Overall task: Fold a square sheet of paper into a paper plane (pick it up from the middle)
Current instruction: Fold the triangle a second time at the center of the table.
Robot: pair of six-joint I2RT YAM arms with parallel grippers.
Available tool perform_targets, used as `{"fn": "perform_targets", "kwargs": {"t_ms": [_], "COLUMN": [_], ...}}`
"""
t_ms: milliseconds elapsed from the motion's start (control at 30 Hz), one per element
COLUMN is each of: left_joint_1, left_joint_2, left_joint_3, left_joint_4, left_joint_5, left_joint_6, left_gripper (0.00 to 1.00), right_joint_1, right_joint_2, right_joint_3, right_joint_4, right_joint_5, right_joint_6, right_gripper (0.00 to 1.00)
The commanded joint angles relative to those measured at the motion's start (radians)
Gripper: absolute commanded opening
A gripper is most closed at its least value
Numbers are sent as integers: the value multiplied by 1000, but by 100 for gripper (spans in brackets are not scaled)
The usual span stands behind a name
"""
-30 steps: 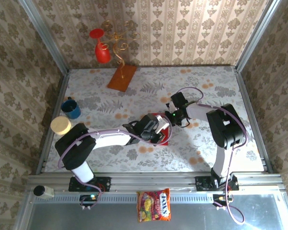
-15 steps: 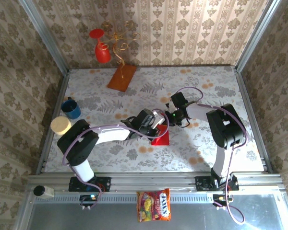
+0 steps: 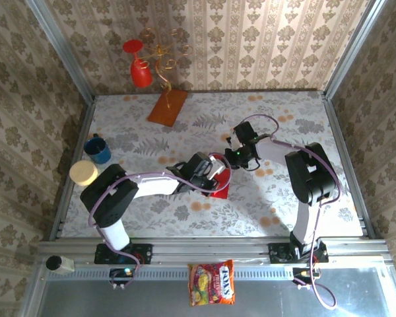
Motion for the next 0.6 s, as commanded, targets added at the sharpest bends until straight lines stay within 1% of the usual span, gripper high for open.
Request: {"fn": "perform_targets", "kwargs": {"t_ms": [0,267,433,567], "left_joint_1": [8,10,12,33], "left_joint_2": [16,11,2,3], "left_joint_3": [-11,2,16,33], "left_joint_4": [12,1,-17,-35], "left_joint_5": [18,26,24,23], "left_joint_6": [6,12,25,47], "left_gripper": [0,0,0,0], "right_joint_1": [-2,-2,-2,0], "right_joint_2": [31,97,111,113], "right_joint_3": [13,9,5,-2], "right_joint_4": [-28,-15,-35,-50], "right_joint_5": [-28,-14,-3,-4], "right_joint_6": [-3,-6,-36,-70], "right_gripper": [0,0,0,0]}}
